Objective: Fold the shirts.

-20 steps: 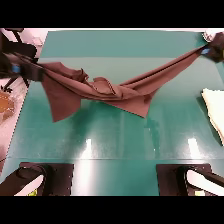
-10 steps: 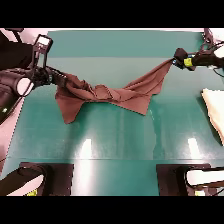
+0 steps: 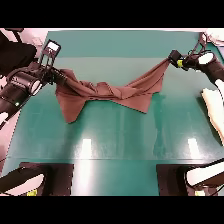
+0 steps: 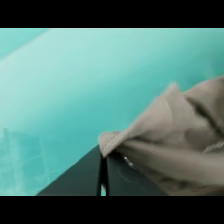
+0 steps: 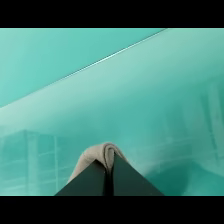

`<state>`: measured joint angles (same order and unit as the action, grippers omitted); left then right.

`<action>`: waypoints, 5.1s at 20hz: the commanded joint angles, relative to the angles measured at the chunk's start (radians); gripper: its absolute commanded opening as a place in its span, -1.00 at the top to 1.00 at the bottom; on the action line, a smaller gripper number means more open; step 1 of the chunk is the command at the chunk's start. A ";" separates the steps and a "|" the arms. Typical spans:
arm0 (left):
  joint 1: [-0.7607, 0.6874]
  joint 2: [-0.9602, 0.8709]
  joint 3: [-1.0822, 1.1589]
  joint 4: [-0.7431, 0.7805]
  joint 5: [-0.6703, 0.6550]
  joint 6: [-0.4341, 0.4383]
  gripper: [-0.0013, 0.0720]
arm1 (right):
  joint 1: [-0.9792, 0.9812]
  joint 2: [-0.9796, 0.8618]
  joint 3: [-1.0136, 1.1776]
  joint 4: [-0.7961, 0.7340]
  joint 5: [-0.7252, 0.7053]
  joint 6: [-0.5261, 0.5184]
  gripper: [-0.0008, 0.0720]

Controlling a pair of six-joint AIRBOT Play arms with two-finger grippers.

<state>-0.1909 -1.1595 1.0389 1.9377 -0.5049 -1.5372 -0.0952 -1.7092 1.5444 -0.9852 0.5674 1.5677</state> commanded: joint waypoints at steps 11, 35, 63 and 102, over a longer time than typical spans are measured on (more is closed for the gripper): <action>0.157 -0.115 0.005 -0.060 0.002 -0.060 -0.52 | -0.033 -0.140 0.351 -0.013 0.403 -0.029 -0.11; 0.745 -0.374 0.052 -1.305 -0.564 1.117 -0.79 | -0.054 0.416 -0.496 -0.002 0.430 -0.297 -0.11; 0.570 -0.494 0.130 -1.318 -0.669 1.145 0.91 | 0.036 0.325 -0.495 0.060 0.519 -0.214 -0.19; 0.570 -0.302 0.183 -1.588 -0.922 1.092 0.91 | 0.341 0.489 -0.494 -0.117 0.128 0.391 0.93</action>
<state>0.3782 -1.5394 1.2026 0.4210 -1.3712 -0.4442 0.2516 -1.2961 1.0489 -1.0935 0.7368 1.9831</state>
